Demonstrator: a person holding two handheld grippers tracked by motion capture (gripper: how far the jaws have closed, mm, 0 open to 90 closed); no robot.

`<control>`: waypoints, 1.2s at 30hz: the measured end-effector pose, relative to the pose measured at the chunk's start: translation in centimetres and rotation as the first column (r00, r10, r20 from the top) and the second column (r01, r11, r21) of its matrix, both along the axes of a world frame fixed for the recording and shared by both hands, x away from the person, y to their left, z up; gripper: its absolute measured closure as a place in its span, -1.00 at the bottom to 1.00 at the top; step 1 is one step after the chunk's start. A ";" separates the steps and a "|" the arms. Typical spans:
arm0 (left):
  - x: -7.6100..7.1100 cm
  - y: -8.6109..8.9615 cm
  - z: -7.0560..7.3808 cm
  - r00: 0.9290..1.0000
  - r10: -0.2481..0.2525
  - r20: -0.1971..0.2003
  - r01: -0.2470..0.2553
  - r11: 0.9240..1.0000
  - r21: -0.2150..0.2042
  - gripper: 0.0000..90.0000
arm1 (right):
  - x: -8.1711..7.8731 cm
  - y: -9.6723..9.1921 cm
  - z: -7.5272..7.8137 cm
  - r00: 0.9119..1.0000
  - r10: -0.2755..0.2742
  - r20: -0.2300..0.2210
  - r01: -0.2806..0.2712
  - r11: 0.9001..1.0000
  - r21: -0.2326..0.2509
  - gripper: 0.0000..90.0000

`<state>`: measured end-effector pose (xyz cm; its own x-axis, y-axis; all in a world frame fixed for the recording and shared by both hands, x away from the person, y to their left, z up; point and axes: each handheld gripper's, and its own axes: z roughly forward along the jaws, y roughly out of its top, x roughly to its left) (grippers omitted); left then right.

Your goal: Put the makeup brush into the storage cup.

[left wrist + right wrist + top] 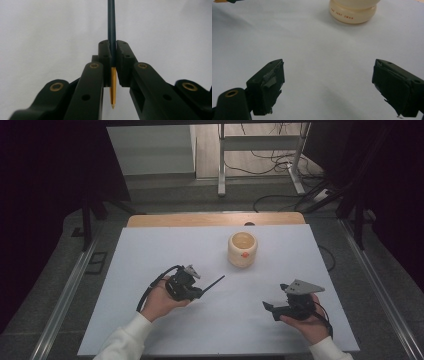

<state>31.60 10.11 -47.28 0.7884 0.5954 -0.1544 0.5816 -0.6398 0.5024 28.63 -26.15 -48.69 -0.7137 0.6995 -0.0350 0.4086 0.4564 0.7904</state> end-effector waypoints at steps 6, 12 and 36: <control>-0.2 -0.5 0.1 1.000 -0.012 0.005 0.012 1.000 -0.007 0.86 | 0.0 0.6 0.3 1.000 0.022 0.011 -0.022 1.000 -0.006 -0.75; -0.3 -0.7 0.1 1.000 -0.019 0.008 0.019 1.000 -0.014 0.86 | 0.1 1.1 0.4 0.999 0.032 0.021 -0.032 0.999 -0.021 -0.75; -0.5 -1.1 -0.1 0.999 -0.035 0.005 0.035 0.999 -0.026 0.86 | 0.9 4.1 1.4 0.995 0.097 0.035 -0.095 0.993 -0.071 -0.83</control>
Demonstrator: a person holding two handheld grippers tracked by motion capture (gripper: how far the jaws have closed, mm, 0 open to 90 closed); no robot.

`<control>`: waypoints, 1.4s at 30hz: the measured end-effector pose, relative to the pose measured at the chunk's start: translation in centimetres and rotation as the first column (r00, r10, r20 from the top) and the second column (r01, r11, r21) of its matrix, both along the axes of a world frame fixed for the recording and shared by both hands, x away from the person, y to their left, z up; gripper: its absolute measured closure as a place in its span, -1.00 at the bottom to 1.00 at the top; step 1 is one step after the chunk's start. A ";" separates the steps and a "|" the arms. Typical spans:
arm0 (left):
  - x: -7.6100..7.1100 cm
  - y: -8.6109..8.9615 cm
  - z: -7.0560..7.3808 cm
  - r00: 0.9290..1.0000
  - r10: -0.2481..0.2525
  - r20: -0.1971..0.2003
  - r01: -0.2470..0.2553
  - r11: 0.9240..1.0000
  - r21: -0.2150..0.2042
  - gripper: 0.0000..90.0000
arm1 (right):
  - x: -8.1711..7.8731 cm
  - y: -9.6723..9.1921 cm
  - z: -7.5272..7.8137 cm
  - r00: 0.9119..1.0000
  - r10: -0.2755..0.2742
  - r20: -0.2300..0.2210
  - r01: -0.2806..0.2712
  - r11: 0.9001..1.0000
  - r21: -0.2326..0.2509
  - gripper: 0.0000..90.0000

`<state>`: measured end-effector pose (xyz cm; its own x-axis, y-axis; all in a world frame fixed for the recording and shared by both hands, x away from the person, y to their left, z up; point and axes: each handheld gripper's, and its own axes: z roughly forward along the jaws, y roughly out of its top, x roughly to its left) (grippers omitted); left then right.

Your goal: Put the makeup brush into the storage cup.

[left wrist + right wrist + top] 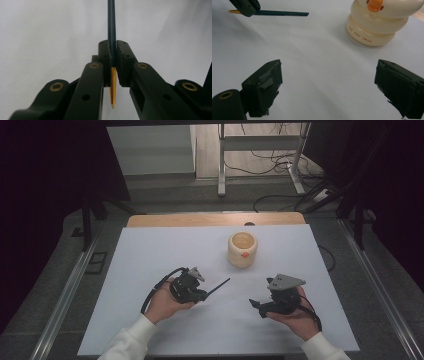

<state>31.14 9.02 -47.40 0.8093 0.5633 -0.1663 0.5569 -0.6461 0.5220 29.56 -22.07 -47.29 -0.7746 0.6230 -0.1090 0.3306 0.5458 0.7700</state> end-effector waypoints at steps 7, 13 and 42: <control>0.0 0.1 -0.1 1.000 0.000 -0.002 0.000 1.000 -0.004 0.86 | 0.3 0.6 0.1 1.000 0.006 0.001 -0.006 1.000 -0.012 -0.84; 0.0 0.0 -0.1 1.000 -0.008 -0.003 0.008 1.000 -0.001 0.86 | 0.5 1.5 0.2 1.000 0.028 0.008 -0.028 0.999 -0.032 -0.85; -0.1 -0.1 -0.1 1.000 -0.019 -0.005 0.019 1.000 -0.001 0.86 | 1.3 3.9 0.2 0.996 0.081 0.031 -0.078 0.993 -0.089 -0.81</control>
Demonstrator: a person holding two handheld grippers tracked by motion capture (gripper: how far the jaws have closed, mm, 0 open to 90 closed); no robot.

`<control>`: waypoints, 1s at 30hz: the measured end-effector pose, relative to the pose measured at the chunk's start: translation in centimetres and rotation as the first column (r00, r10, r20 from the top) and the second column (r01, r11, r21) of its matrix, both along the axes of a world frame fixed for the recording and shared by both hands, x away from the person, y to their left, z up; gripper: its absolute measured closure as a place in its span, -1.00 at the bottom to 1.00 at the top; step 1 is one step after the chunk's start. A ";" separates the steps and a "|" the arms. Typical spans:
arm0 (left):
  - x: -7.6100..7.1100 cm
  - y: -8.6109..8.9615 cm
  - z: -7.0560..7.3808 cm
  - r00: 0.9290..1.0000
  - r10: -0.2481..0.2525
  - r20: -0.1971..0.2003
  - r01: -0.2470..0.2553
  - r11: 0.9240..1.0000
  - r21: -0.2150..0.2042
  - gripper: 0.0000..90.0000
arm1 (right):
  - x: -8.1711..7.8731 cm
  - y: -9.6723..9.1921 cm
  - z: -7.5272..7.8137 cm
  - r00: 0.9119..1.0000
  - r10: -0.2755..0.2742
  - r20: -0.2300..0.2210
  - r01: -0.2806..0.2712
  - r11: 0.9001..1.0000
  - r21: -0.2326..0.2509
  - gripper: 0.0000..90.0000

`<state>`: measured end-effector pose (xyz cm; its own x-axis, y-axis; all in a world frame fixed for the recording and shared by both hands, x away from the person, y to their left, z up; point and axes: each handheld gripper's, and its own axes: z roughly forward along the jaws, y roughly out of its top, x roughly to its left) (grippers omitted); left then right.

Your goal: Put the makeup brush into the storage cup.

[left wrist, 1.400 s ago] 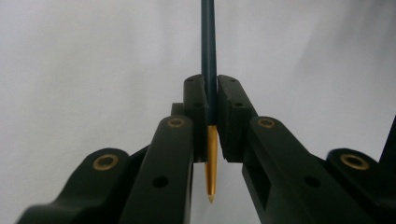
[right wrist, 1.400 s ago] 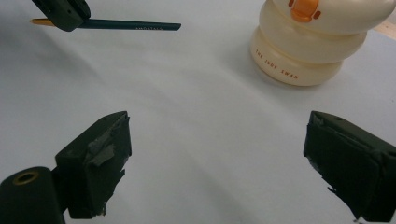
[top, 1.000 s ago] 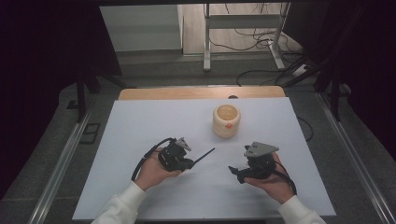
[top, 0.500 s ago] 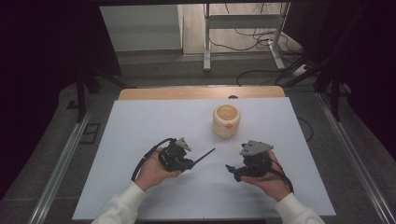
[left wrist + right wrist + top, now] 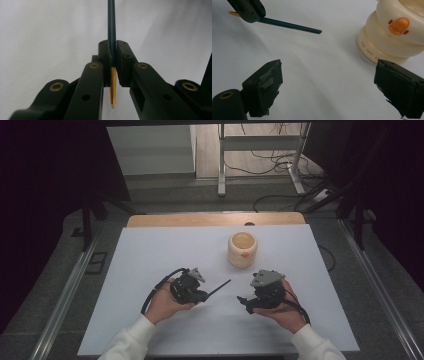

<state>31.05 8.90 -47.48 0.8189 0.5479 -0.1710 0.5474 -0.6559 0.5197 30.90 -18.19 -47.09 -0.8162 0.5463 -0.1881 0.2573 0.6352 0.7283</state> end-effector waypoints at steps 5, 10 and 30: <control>-0.1 -0.1 0.1 1.000 -0.006 -0.001 0.006 1.000 0.001 0.86 | 0.1 0.3 -0.1 1.000 0.008 0.003 -0.008 1.000 -0.010 -0.80; -0.1 -0.3 0.0 1.000 -0.010 0.000 0.010 1.000 -0.001 0.86 | 0.2 0.5 0.0 1.000 0.013 0.014 -0.013 1.000 -0.015 -0.80; 0.3 -1.3 0.7 0.999 -0.051 0.003 0.051 0.998 0.032 0.86 | 0.3 0.8 0.4 0.999 0.021 0.037 -0.020 0.999 -0.027 -0.74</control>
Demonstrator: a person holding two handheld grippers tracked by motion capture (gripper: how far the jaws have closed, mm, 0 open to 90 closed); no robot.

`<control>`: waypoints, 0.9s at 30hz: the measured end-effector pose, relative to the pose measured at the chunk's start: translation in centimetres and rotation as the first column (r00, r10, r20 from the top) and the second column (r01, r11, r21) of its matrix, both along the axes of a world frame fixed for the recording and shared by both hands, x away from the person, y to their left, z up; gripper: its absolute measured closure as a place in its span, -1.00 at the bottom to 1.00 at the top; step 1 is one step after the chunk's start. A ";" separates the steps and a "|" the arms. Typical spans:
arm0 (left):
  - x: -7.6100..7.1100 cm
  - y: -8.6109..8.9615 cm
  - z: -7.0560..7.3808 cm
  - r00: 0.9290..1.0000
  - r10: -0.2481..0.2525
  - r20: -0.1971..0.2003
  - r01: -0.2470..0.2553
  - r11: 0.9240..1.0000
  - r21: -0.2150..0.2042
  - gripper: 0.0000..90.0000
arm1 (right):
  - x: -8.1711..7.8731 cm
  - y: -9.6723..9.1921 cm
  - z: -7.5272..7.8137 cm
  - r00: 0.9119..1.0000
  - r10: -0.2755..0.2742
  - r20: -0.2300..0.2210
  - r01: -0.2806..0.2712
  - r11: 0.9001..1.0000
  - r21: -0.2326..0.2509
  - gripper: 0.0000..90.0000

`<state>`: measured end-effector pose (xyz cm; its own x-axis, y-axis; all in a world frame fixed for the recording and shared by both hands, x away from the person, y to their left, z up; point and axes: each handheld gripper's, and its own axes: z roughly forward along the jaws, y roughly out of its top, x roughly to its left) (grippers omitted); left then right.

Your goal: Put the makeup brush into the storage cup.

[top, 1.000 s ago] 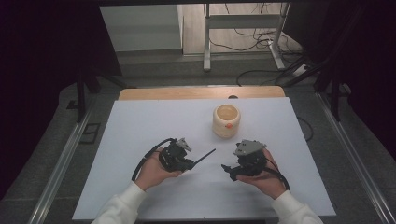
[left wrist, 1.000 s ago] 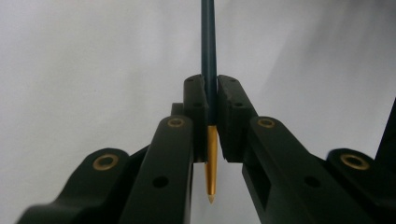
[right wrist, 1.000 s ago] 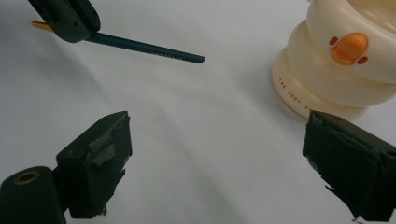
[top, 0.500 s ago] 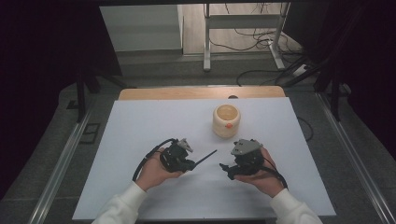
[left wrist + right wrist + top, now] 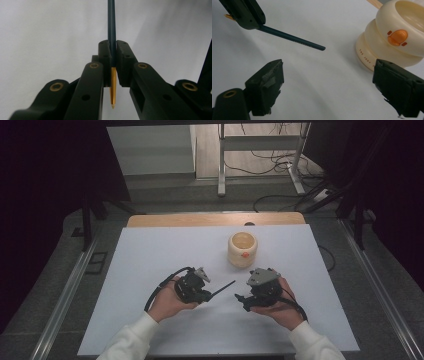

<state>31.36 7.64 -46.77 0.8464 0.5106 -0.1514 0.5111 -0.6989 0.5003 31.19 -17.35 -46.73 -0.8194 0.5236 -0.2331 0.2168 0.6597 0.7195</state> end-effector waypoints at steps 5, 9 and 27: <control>0.1 -0.2 -0.1 1.000 -0.002 -0.007 0.002 1.000 0.003 0.86 | -0.1 0.2 0.0 1.000 0.009 0.005 -0.009 1.000 -0.008 -0.71; 0.3 -0.4 -0.2 1.000 -0.008 -0.012 0.008 1.000 0.012 0.86 | 0.1 0.4 -0.1 1.000 0.017 0.010 -0.017 1.000 -0.022 -0.71; 0.6 -2.1 -0.2 0.999 -0.045 -0.017 0.046 0.998 0.032 0.86 | 0.5 2.3 -1.3 0.999 0.046 0.024 -0.044 0.994 -0.099 -0.65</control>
<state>31.91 5.54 -46.97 0.8664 0.4766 -0.1492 0.4864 -0.7374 0.4688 31.72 -15.04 -48.00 -0.8346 0.4596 -0.3035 0.1673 0.7365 0.6554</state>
